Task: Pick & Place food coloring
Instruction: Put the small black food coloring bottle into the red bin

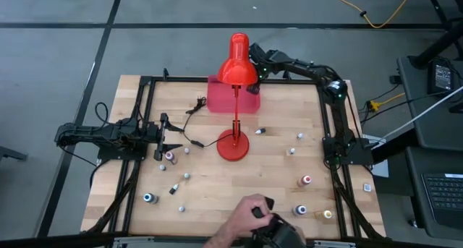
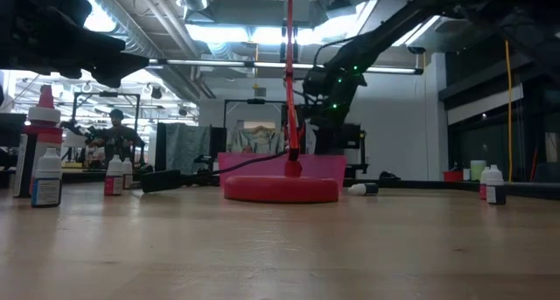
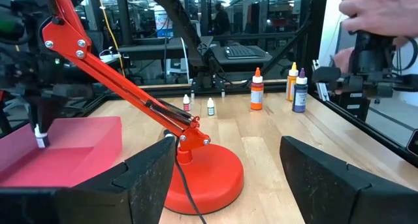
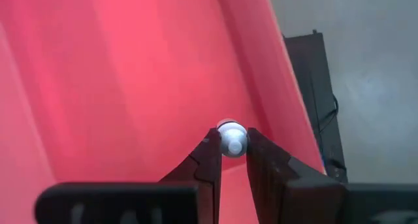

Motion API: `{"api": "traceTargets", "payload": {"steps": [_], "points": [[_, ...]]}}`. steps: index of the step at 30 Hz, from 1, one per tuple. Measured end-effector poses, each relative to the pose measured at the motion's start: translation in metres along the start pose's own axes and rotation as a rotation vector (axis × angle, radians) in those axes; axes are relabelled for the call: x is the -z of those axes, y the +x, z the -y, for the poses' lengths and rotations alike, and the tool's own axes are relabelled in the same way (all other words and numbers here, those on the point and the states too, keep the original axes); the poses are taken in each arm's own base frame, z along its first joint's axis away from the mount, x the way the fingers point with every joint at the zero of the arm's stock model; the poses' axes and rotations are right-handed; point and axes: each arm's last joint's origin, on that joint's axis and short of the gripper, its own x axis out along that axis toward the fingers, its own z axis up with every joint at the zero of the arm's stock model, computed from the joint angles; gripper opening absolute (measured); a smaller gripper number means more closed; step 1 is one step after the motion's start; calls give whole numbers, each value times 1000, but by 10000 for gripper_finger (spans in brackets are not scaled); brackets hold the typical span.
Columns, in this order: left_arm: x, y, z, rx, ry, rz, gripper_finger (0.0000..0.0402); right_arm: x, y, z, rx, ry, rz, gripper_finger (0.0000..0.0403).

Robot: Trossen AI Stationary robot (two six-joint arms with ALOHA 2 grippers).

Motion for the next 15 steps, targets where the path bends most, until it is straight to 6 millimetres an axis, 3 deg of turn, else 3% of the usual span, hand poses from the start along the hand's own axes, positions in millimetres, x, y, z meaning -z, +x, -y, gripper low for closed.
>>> {"api": "traceTargets", "payload": {"steps": [15], "points": [[0,0,0,0,0,0,271,-1,21,-2,9,-68,4,57]]}}
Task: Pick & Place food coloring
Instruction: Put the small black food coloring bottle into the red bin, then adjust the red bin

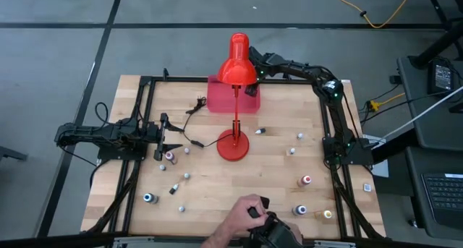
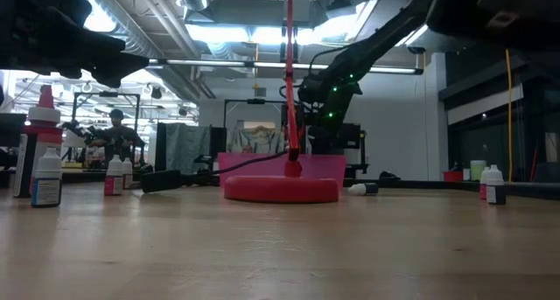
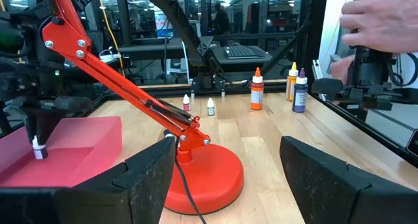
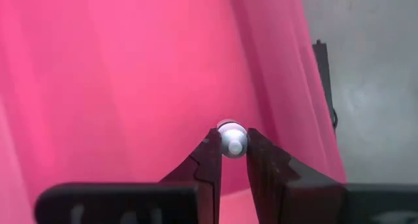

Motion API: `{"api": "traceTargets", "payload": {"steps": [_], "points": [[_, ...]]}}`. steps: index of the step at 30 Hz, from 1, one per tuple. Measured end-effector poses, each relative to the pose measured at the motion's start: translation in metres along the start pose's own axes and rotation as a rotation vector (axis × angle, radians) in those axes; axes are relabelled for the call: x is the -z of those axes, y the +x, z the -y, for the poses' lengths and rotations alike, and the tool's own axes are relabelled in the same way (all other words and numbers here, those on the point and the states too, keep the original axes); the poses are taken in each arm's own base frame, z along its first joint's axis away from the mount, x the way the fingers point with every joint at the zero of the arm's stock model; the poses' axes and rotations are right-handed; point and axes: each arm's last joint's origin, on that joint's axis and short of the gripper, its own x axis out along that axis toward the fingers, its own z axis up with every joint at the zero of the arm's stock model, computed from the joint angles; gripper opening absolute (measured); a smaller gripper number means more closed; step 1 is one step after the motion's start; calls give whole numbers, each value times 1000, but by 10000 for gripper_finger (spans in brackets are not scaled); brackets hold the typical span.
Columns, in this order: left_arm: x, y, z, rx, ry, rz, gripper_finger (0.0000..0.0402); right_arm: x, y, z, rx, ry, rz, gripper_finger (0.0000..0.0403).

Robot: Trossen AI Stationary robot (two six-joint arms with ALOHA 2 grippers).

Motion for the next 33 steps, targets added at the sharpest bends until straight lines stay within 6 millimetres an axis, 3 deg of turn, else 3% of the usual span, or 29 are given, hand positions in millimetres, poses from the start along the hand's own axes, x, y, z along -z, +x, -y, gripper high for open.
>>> {"api": "traceTargets", "payload": {"steps": [6,13,23,28,33], "points": [[0,0,0,0,0,0,271,2,6,0,14,0,-20,63],[0,0,0,0,0,0,271,1,6,3,88,2,-36,112],[0,0,0,0,0,0,271,-11,-10,7,96,6,-25,178],[0,0,0,0,0,0,271,-17,-26,9,103,7,-30,187],[0,0,0,0,0,0,271,-14,-25,8,89,9,-60,187]]}}
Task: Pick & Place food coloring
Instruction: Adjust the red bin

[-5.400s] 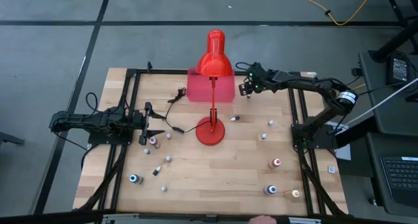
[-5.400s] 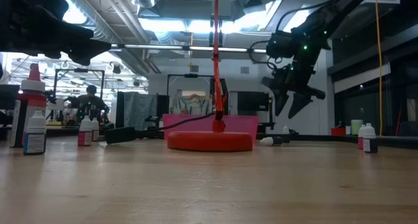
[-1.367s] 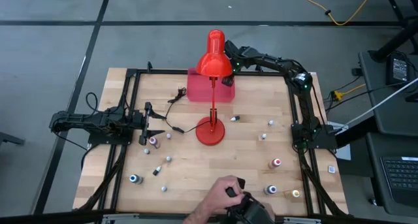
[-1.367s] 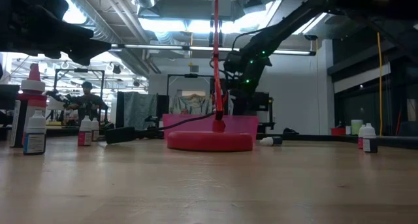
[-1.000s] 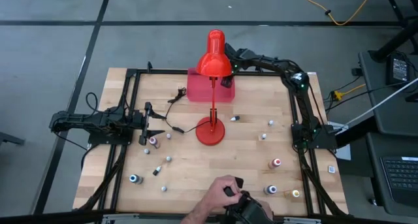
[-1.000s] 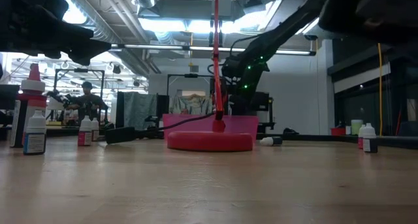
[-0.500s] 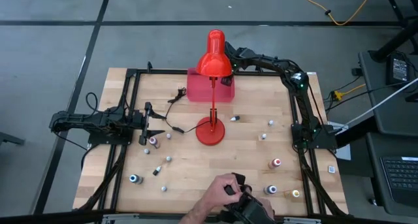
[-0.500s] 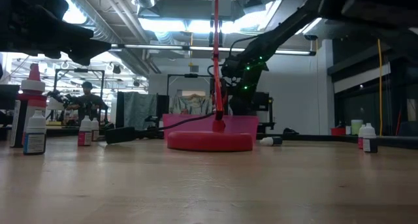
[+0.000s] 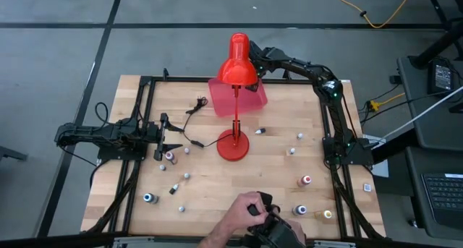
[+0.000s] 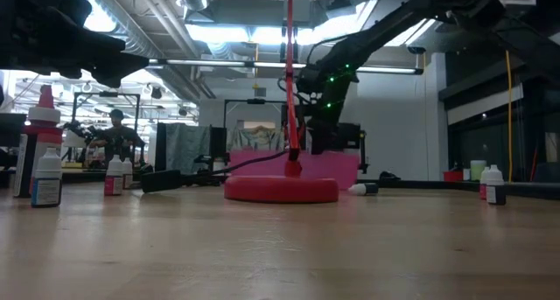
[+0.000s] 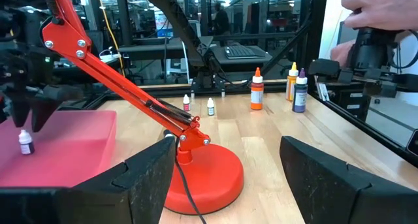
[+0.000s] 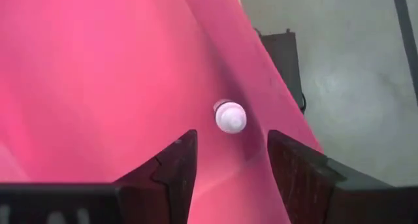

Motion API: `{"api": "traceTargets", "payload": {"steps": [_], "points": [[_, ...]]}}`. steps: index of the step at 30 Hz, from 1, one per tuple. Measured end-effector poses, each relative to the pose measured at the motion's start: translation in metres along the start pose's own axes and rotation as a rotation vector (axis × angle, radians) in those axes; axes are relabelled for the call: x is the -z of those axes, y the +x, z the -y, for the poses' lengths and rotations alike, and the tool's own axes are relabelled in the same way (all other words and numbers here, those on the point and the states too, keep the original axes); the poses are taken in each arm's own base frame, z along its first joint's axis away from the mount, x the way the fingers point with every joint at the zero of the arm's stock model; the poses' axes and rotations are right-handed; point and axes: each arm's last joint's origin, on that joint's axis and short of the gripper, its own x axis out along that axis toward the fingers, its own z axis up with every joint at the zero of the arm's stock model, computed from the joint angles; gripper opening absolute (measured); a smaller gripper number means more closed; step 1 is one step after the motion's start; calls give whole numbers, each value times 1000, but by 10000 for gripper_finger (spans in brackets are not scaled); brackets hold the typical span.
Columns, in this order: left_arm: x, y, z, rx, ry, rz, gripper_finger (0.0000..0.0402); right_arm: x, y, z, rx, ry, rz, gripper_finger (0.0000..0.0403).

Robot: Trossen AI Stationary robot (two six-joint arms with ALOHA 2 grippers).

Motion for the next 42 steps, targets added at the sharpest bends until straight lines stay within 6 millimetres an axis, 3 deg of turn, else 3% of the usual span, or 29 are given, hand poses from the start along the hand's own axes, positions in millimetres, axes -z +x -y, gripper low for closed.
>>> {"api": "traceTargets", "payload": {"steps": [13,25,33,42], "points": [[0,0,0,0,0,0,271,-1,-1,1,6,1,14,187],[0,0,0,0,0,0,271,-2,-23,4,115,34,-1,187],[0,0,0,0,0,-1,271,3,-36,32,217,111,65,187],[0,0,0,0,0,0,271,11,-14,54,185,151,112,159]]}}
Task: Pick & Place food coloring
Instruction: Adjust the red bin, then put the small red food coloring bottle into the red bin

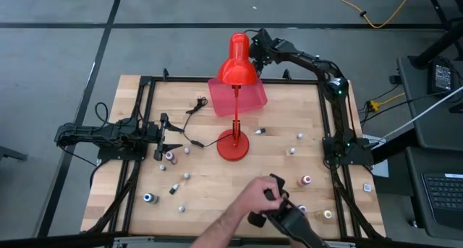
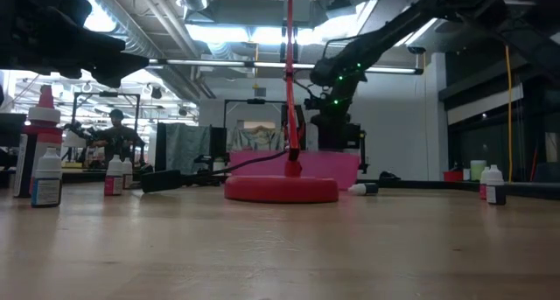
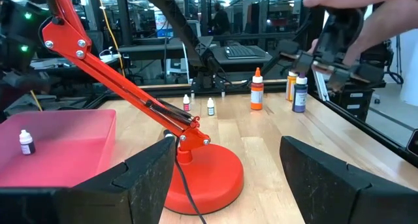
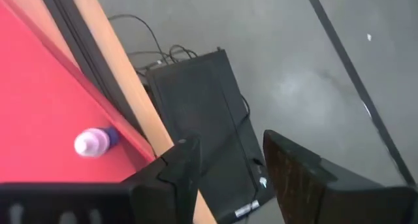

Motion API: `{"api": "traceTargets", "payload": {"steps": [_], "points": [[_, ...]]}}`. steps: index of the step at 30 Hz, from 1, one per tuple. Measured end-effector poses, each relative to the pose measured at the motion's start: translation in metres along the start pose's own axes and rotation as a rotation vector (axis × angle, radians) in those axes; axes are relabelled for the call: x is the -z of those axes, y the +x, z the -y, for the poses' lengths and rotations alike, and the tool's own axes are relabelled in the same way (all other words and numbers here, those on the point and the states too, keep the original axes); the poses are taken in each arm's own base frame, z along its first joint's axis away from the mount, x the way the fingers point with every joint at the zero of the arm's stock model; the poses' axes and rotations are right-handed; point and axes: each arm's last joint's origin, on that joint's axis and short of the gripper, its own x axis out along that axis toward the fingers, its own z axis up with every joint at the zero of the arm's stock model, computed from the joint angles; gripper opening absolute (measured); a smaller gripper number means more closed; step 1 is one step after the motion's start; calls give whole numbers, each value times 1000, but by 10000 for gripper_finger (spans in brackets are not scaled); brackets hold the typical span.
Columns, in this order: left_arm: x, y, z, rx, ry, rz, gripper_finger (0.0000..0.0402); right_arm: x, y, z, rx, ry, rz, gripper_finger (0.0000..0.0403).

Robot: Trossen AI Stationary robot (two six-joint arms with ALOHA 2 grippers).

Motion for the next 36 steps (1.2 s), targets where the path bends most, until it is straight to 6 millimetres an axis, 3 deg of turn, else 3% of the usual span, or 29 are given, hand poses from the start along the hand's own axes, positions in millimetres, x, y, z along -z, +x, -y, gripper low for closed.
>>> {"api": "traceTargets", "payload": {"steps": [5,16,30,36], "points": [[0,0,0,0,0,0,271,4,16,-2,-12,-2,-13,127],[0,0,0,0,0,0,271,7,22,-13,-68,-19,-61,45],[0,0,0,0,0,0,271,6,20,-30,-124,-40,-89,49],[0,0,0,0,0,0,271,3,9,-21,34,-20,-110,49]]}}
